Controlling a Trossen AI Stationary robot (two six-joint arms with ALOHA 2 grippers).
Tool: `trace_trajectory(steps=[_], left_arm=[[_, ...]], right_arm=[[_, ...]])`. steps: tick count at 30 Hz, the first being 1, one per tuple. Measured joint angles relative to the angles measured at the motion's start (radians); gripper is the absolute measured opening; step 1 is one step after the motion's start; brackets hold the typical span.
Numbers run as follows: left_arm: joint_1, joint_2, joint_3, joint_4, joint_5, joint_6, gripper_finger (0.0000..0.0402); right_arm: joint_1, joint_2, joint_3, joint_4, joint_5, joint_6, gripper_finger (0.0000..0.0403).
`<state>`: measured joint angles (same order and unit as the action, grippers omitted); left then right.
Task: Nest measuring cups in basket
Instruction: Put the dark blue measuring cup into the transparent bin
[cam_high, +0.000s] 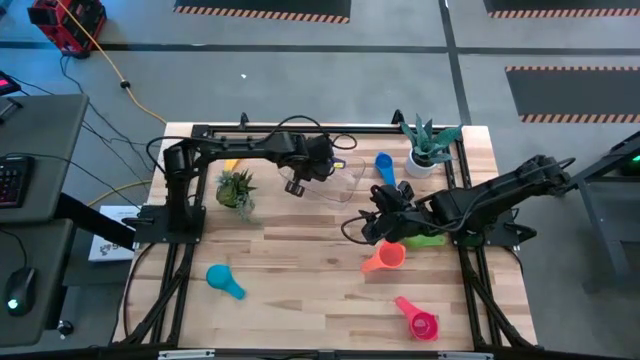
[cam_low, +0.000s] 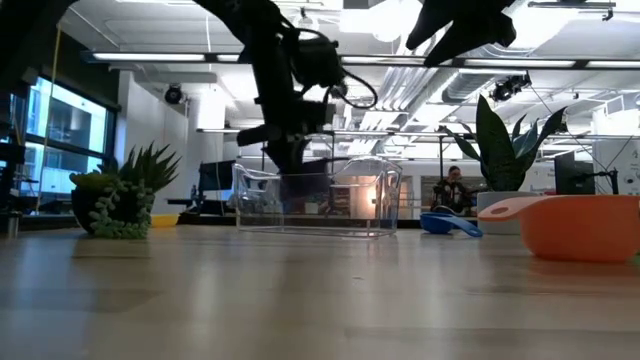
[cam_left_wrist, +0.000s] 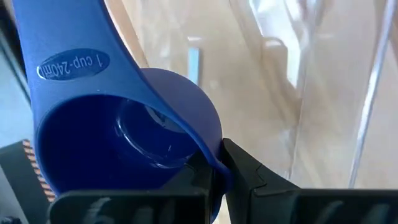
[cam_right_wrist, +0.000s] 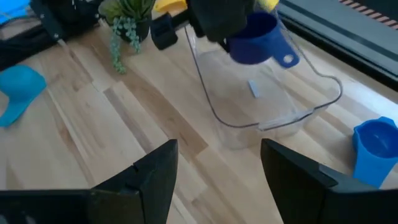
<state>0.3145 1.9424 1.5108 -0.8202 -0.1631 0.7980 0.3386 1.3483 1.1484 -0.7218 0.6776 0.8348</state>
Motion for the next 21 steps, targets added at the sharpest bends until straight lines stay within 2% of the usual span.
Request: trace_trajectory(steps=[9,21], left_arm=[[0.013,0.061,0.001,-0.023,0.068,0.076,0.0009],[0.013,0.092,0.001,-0.041,0.031,0.081,0.0018]], right_arm=[[0.000,0.000,0.000,0.035,0.041,0.022,0.0222],[0.000,0.000,0.000,0.055,0.053,0.034,0.0222]])
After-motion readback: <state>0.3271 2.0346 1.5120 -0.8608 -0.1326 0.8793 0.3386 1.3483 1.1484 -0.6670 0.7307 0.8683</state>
